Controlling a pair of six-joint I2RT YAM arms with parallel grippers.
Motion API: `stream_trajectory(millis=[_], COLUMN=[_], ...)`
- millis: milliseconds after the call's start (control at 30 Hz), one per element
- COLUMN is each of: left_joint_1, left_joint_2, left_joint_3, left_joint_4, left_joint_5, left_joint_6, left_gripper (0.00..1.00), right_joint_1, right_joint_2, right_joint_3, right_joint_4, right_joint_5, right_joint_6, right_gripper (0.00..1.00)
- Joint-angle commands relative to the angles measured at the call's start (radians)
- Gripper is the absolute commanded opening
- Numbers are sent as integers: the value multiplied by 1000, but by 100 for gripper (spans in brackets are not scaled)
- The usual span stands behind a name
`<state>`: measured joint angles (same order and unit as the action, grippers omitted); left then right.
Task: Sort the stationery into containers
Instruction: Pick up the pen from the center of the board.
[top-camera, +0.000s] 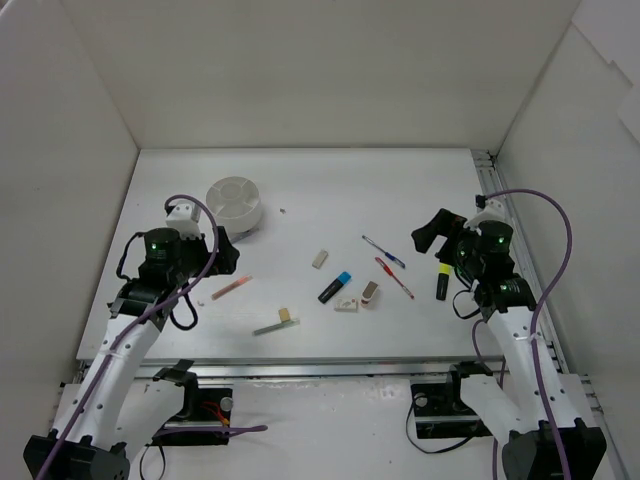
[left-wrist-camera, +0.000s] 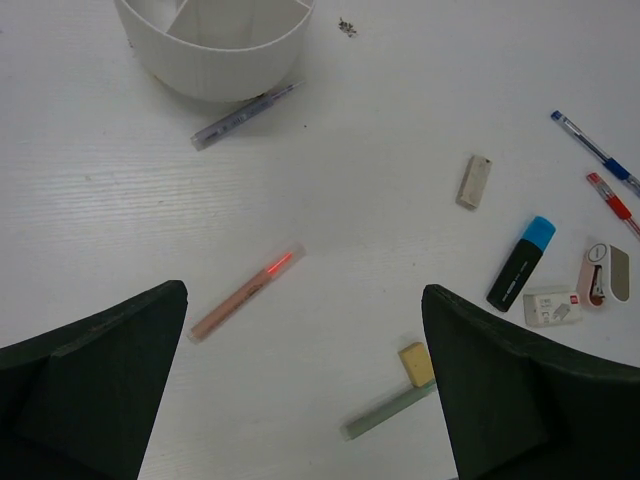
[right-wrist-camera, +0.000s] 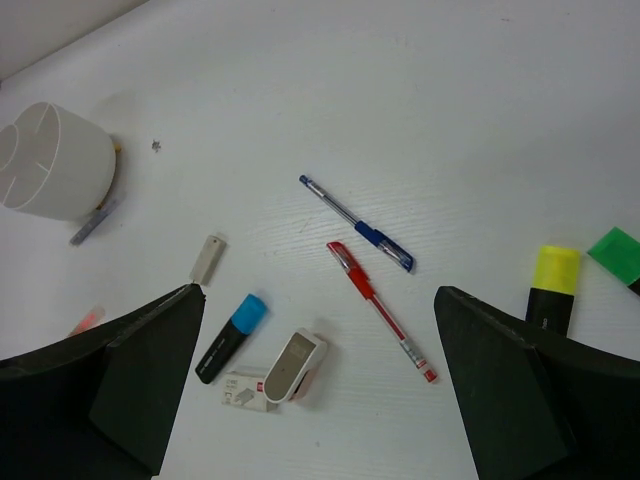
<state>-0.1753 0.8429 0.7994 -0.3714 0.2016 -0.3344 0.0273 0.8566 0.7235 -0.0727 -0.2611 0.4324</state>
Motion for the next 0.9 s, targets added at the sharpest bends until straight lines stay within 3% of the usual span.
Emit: stream_trajectory(millis=[0, 133, 233, 500, 867], left_joint_1=[3, 3, 3, 3, 25], left_joint_2=[-7, 56, 129, 372, 588], left_joint_3=[44, 61, 73, 152, 305], left_joint_4=[43, 48, 69, 130, 69], left_joint_5=[-40, -53, 8, -42, -16], left_joint_6=[64, 113, 175, 334, 538], left_gripper=[100, 100, 100, 100, 100], right_joint_1=[-1, -3, -3, -4, -9], right_joint_2=[4, 21, 35, 84, 147], right_joint_3=[48, 44, 39, 42, 51], right_joint_4=[45, 50, 53, 60, 60], right_joint_5=[-41, -134, -122, -145, -187], right_joint_6=[-26, -60, -57, -57, -87], right_gripper=[98, 98, 98, 98, 98])
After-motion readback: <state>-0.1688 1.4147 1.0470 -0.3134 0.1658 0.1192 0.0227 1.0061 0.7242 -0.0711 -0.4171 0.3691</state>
